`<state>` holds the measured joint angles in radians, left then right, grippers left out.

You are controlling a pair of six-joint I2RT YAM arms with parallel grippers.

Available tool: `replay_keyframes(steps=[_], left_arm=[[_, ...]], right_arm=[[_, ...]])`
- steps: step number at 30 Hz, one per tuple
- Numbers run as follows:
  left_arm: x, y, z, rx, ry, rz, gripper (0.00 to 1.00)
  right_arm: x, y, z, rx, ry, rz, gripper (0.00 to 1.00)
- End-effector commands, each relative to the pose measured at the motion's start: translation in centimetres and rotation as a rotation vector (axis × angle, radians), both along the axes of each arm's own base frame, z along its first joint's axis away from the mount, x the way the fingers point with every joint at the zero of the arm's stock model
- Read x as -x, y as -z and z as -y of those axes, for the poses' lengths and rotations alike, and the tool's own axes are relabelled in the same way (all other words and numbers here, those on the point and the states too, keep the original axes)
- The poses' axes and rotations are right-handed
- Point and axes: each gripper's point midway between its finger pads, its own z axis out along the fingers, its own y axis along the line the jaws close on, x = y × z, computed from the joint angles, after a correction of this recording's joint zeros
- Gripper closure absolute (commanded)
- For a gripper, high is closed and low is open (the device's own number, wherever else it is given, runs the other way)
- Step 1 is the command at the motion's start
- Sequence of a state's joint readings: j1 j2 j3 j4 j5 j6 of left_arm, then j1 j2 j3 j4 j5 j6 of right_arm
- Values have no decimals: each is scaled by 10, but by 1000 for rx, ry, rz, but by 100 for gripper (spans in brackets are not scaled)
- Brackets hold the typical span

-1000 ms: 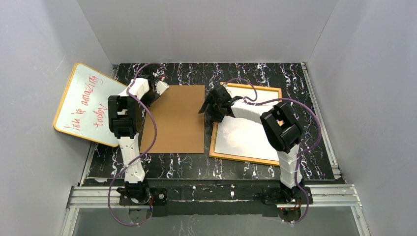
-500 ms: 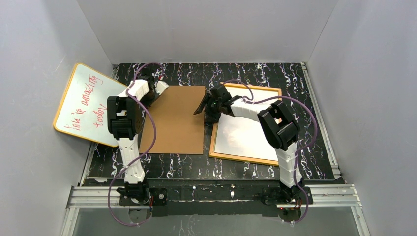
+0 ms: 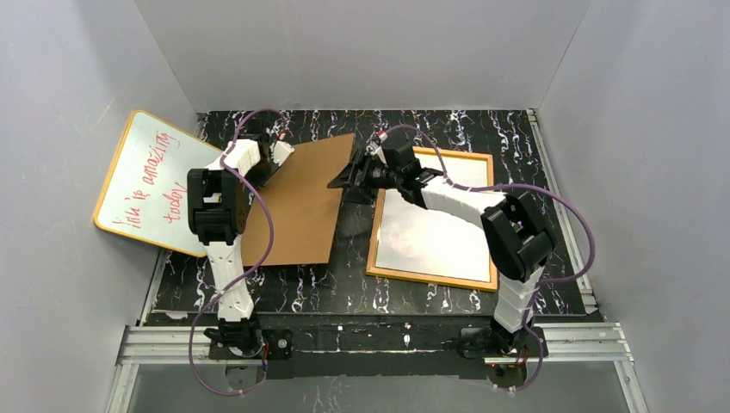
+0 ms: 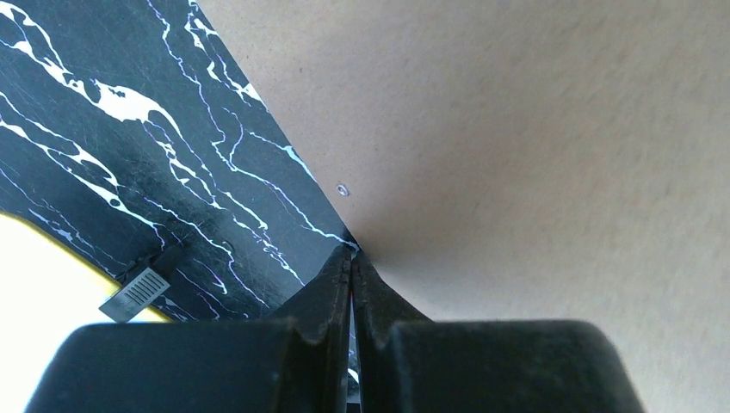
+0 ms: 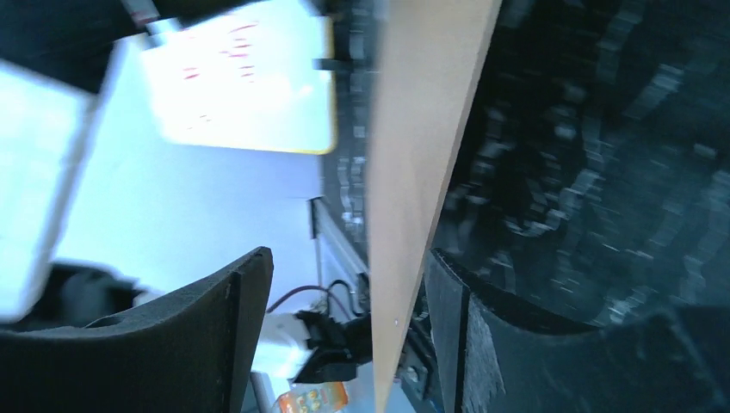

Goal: Put the photo into the frame
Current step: Turn over the photo frame item at the center of the board.

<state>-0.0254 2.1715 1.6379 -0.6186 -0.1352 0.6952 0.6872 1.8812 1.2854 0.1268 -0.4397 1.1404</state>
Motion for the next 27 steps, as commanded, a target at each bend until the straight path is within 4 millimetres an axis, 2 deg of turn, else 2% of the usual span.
replay_keyframes(steps=[1, 7, 14, 21, 27], left_arm=[[101, 64, 79, 331, 0, -421, 100], [104, 57, 86, 368, -3, -424, 100], [112, 50, 97, 435, 3, -457, 100], [127, 42, 118, 504, 19, -500, 100], [128, 40, 117, 494, 22, -495, 100]], right_arm=[[13, -89, -27, -271, -101, 214, 27], [13, -70, -27, -249, -100, 170, 27], [9, -69, -29, -237, -99, 179, 29], [12, -87, -44, -381, -181, 209, 31], [12, -99, -45, -420, -183, 224, 32]])
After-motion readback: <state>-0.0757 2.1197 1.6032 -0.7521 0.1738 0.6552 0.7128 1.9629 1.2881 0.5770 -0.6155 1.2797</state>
